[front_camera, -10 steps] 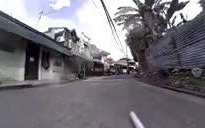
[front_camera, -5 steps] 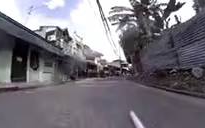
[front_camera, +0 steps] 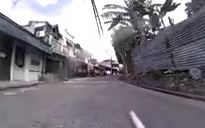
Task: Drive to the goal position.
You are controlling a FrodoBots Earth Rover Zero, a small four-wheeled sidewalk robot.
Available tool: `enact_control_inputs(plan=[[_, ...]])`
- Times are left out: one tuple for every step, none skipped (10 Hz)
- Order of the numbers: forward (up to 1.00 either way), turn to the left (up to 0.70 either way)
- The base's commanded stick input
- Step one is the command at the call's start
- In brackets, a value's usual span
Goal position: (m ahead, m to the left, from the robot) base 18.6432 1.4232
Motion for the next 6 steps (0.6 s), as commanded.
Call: enact_control_inputs(plan=[[0.85,-0.34],[0.85,-0.34],[0.85,-0.26],[0.85,0.0],[0.85,0.0],[0.85,0.0]])
